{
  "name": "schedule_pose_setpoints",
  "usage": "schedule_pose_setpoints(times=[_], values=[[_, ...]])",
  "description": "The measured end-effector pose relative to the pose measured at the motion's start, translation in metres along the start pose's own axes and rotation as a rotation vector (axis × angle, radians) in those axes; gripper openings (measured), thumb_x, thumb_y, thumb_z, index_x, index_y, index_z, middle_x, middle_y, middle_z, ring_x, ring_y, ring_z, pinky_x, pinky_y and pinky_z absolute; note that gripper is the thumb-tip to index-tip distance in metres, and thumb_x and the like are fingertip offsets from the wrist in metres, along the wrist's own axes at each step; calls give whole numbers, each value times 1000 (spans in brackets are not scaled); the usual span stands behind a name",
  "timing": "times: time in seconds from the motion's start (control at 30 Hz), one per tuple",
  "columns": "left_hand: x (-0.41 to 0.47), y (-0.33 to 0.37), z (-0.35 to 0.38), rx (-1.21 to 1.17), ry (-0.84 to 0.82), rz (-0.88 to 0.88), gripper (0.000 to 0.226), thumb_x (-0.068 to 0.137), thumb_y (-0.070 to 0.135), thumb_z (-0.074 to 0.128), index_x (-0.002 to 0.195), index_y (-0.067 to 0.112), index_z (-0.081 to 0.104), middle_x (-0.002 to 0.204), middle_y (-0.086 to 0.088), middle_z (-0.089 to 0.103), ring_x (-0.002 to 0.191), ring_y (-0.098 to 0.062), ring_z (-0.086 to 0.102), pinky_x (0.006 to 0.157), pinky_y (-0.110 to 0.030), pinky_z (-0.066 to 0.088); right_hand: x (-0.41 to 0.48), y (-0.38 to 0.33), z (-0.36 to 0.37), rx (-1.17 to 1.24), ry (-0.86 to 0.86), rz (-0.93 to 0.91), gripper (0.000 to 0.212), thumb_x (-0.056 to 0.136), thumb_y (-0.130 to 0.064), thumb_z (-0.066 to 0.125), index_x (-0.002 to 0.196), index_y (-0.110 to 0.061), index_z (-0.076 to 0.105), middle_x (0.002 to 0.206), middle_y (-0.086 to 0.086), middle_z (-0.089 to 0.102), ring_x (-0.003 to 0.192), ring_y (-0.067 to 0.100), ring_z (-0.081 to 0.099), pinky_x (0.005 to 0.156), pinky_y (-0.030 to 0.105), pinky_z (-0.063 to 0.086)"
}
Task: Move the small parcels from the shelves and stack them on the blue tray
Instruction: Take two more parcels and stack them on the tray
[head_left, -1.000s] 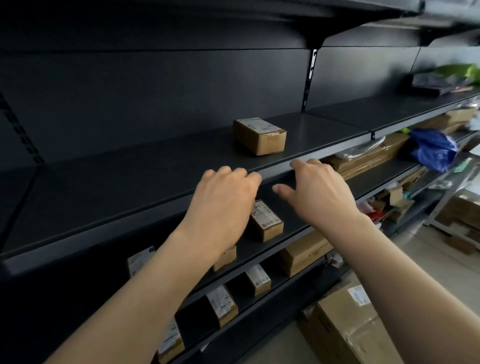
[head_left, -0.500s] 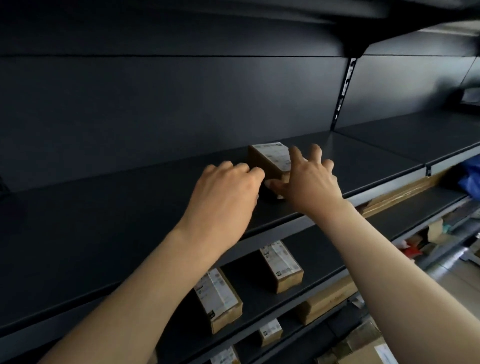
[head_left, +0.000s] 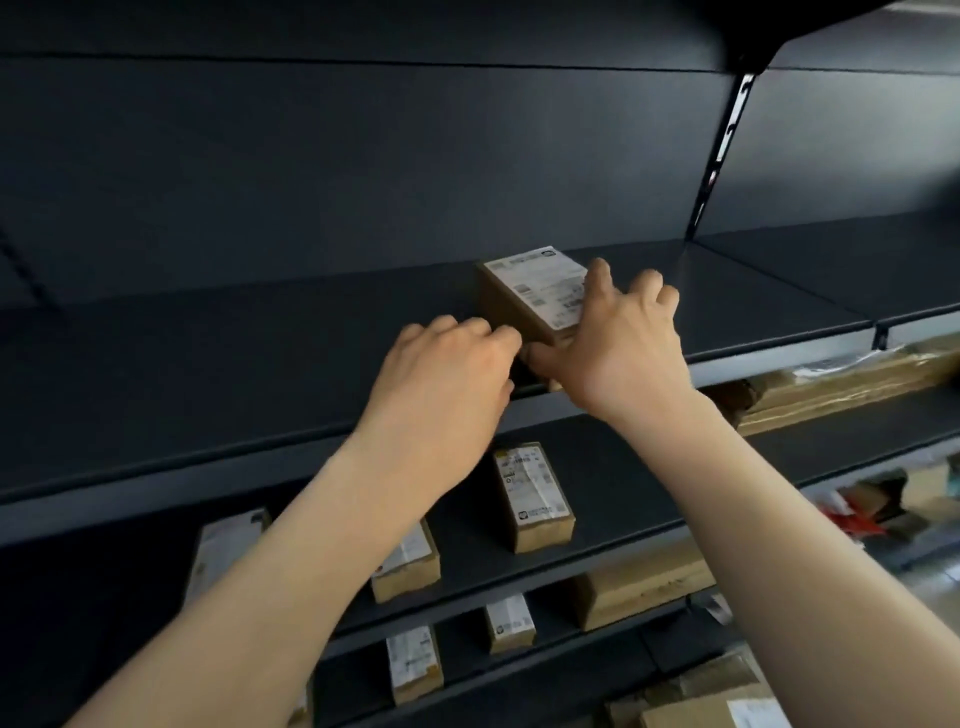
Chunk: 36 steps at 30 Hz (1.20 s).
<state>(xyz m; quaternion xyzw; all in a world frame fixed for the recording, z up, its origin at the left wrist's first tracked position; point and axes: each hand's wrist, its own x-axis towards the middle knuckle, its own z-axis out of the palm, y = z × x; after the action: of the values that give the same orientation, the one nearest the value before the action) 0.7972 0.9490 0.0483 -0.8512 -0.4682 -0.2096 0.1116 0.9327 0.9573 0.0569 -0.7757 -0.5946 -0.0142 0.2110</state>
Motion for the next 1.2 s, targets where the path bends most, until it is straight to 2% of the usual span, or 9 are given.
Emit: schedule_pose_setpoints(times=[0.23,0.37,0.53,0.83,1.07,1.2], values=[[-54,90,-2,67,-18,-111,29,95,32,46,122,23,50,114,2,58,107,-20,51,86,-33,38,-74,67,-43,-15,29,-156,93,75,-57,66,144,-13,22,136,18,28,125,33,28,98,41,37],[-81,108,8,93,-129,-264,29,94,31,49,120,20,53,113,-2,60,104,-23,54,80,-34,40,-114,92,-61,-9,-97,-213,83,75,-58,65,137,-16,29,134,14,28,124,31,27,94,39,38],[-112,109,26,86,-234,-400,29,93,30,51,119,16,56,108,-6,61,99,-25,57,77,-35,42,-143,105,-55,-56,-225,-262,83,73,-59,66,134,-15,32,132,13,29,122,29,29,93,39,39],[-149,72,88,-1,-339,-576,29,91,30,55,111,10,60,103,-11,62,94,-29,58,77,-39,47,-143,96,25,-163,-420,-177,89,73,-59,68,139,-13,29,134,17,27,122,35,34,92,44,41],[-145,15,153,35,-406,-711,37,91,38,53,113,8,56,107,-14,58,95,-30,57,74,-39,45,-118,70,96,-185,-474,-140,89,72,-57,70,137,-12,29,133,17,27,118,36,37,90,45,42],[-132,-6,184,57,-396,-775,51,89,47,53,120,5,51,116,-17,53,101,-33,55,76,-40,44,-102,58,127,-179,-475,-118,91,72,-57,71,138,-14,26,133,17,26,120,36,36,91,45,41]])
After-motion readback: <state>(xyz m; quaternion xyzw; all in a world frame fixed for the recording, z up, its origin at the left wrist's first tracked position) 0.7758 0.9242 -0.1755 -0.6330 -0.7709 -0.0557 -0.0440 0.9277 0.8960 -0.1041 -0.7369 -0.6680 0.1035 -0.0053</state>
